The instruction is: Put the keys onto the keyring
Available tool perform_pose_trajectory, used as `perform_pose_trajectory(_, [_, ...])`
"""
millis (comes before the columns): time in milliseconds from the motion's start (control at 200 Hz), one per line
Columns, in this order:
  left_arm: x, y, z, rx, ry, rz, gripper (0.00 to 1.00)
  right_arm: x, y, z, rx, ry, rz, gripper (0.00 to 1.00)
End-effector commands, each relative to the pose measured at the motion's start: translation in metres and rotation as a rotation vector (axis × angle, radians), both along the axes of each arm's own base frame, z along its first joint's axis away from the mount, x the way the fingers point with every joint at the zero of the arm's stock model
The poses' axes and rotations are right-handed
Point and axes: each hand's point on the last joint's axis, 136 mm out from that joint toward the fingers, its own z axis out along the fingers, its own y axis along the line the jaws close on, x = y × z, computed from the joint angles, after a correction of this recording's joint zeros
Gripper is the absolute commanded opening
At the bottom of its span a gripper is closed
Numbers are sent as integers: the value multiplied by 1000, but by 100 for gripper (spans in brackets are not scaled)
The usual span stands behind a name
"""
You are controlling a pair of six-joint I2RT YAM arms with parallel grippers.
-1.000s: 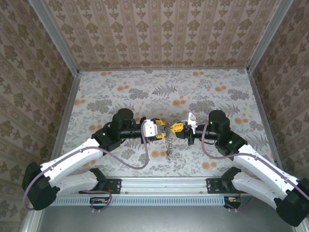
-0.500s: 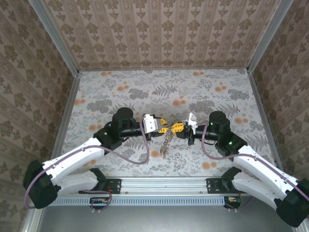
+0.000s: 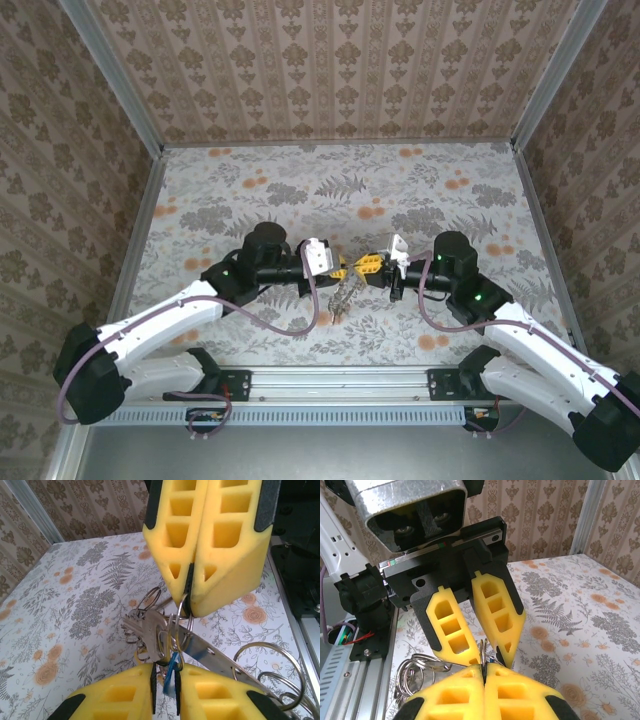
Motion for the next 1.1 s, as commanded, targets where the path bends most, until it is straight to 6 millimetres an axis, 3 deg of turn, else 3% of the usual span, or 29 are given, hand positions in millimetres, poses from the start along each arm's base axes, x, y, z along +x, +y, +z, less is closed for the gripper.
perform_pose_trajectory(0, [-2, -6, 24, -54, -23, -23, 21, -1, 3, 16, 23, -67, 13, 0])
perform_pose_trajectory(295, [-9, 0, 37, -92, -44, -37, 31, 0, 3, 10, 13, -69, 0, 0])
perform_pose_trajectory(450, [-18, 0, 38, -81, -15, -80, 29, 1, 2, 11, 24, -75, -7, 0])
perform_pose_trajectory(620, [-16, 2, 37, -80, -17, -60, 29, 1, 2, 13, 35, -81, -15, 0])
perform_pose_trajectory(830, [-14, -1, 48, -117, -23, -55, 22, -1, 2, 13, 36, -82, -9, 0])
perform_pose_trajectory(925, [-13, -4, 44, -113, -8, -61, 17, -1, 2, 13, 40, -83, -11, 0])
perform_pose_trajectory(1095, [-12, -5, 33, -80, 22, -56, 20, -1, 2, 13, 41, -84, -14, 0])
